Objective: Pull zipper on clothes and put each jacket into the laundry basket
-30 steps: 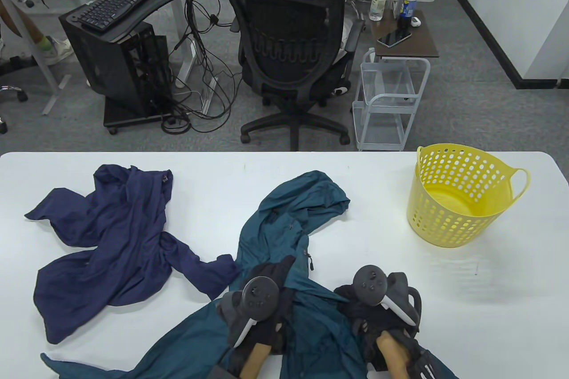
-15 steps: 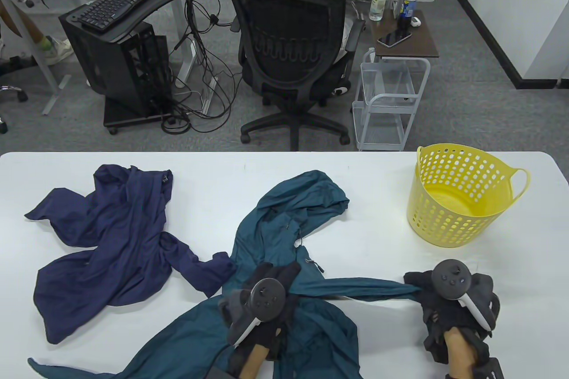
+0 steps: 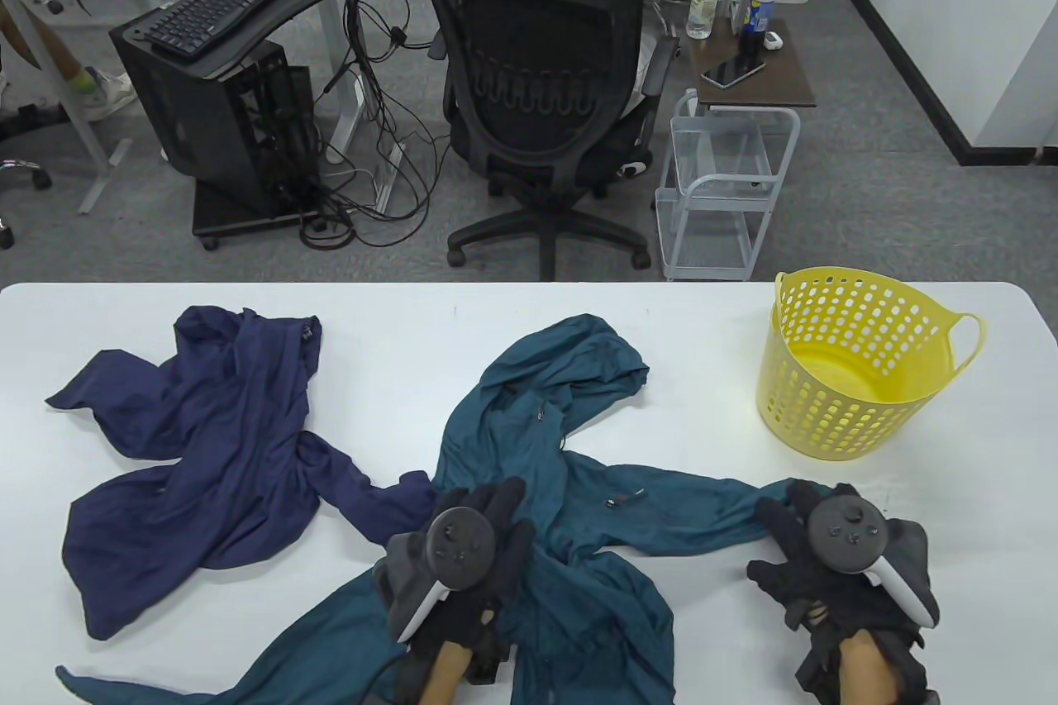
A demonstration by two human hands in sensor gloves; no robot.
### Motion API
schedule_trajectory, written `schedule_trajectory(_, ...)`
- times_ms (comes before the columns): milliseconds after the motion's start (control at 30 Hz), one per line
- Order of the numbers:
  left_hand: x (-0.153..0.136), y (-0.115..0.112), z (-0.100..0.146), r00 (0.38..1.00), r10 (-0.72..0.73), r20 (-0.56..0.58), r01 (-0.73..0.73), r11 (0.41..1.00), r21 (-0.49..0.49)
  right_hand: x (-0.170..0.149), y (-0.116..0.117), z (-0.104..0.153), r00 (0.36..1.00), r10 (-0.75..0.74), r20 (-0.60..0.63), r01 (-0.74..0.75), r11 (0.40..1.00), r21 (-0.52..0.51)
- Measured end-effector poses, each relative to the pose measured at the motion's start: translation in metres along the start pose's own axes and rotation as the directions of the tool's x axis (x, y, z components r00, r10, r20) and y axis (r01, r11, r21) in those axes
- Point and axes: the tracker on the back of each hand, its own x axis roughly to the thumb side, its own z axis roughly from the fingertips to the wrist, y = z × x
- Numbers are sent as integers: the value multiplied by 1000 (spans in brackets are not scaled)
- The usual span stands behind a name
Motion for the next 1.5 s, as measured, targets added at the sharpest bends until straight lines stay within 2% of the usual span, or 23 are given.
schedule_trajectory(133,-12,-6,-7,991,-94,-95,80,987,-139,55,27,-8,979,-81,184,89,995,-35)
schedule_trajectory(267,-11,-27,-15,979,-201,-29,182,932,-313,88,59,-25,967,-84,241,81,996,21)
schedule_trajectory(300,-11,-33,-17,974,-228,-10,210,912,-354,94,69,-29,967,-55,247,45,998,47)
schedule_trajectory(367,-11,-44,-19,964,-266,3,246,885,-396,102,87,-35,963,46,265,-102,974,202)
schedule_trajectory(433,-12,-53,-21,954,-301,18,276,848,-453,102,98,-36,959,103,264,-167,958,234)
schedule_trajectory(467,-14,-58,-23,948,-317,20,285,819,-498,100,103,-37,956,152,249,-221,935,276)
schedule_trajectory(533,-17,-61,-24,946,-324,19,284,797,-533,91,107,-37,959,220,179,-272,893,358)
schedule_trajectory(600,-18,-62,-24,941,-337,22,295,789,-538,78,104,-36,971,203,124,-236,882,408)
schedule_trajectory(700,-21,-62,-23,917,-397,33,348,760,-549,56,91,-33,975,219,39,-218,905,366)
schedule_trajectory(867,-27,-60,-27,890,-455,3,386,751,-536,11,65,-27,969,188,-160,-131,941,311)
schedule_trajectory(1033,-36,-54,-32,863,-500,-72,422,792,-441,-34,43,-25,939,127,-320,-66,979,195)
schedule_trajectory(1100,-36,-51,-32,838,-535,-108,468,806,-363,-46,39,-25,929,95,-357,-37,985,166)
schedule_trajectory(1200,-28,-42,-28,850,-518,-94,469,826,-311,-44,34,-24,951,55,-305,-28,995,92)
schedule_trajectory(1333,3,-23,-7,903,-430,-19,422,892,-163,-12,27,-17,987,34,-159,-33,999,4)
schedule_trajectory(1433,29,-17,10,921,-384,68,389,913,-122,9,33,-14,994,90,-70,-88,996,29)
schedule_trajectory(1500,41,-20,18,929,-348,131,366,917,-159,19,39,-13,992,126,-31,-124,991,44)
